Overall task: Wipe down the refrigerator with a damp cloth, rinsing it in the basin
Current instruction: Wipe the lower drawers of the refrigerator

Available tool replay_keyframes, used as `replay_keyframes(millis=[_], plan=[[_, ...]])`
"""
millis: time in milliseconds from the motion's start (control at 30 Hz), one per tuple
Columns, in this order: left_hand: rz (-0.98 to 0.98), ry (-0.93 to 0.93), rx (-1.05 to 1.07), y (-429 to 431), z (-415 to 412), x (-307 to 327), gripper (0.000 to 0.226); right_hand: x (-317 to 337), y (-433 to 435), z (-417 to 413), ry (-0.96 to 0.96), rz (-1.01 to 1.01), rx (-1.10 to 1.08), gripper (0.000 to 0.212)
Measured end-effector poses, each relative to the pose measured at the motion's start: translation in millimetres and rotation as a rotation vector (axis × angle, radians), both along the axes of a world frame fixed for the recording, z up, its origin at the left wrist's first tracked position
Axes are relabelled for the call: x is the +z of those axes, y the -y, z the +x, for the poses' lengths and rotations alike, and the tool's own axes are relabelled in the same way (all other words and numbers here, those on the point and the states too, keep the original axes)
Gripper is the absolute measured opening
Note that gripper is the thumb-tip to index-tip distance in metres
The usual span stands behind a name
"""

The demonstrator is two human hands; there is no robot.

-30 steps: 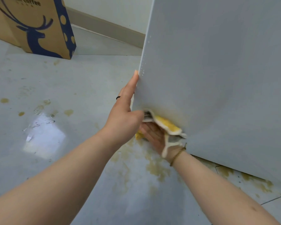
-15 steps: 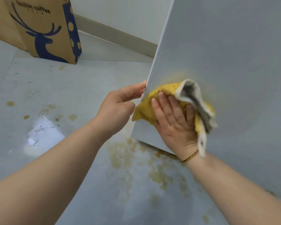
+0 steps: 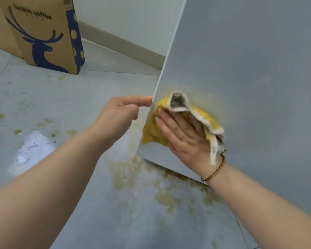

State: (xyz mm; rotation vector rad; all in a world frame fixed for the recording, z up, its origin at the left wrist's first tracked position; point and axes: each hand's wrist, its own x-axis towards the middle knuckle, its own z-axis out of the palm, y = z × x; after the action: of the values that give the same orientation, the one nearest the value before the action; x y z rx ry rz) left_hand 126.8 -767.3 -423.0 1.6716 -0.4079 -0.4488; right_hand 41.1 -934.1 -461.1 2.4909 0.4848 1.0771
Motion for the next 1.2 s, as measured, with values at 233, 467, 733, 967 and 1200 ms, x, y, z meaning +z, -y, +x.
replay_keyframes(millis=[233, 467, 733, 967, 1200], plan=[[-0.074, -0.042, 0.112, 10, -17, 2, 0.054, 7, 24, -23, 0.262, -0.041, -0.356, 0.064], [-0.056, -0.035, 0.007, 3, -39, -1, 0.059, -97, 3, -11, -0.017, -0.242, -0.262, 0.045], [0.000, 0.059, 0.187, -17, -38, -20, 0.058, -86, -37, -33, -0.528, 0.499, 0.003, 0.036], [0.320, -0.076, -0.305, -27, -16, -15, 0.043, -23, -73, -34, -0.763, 1.690, -0.094, 0.030], [0.551, -0.141, -0.566, -61, 12, 28, 0.026, 31, -81, -14, -0.858, 2.415, 0.065, 0.019]])
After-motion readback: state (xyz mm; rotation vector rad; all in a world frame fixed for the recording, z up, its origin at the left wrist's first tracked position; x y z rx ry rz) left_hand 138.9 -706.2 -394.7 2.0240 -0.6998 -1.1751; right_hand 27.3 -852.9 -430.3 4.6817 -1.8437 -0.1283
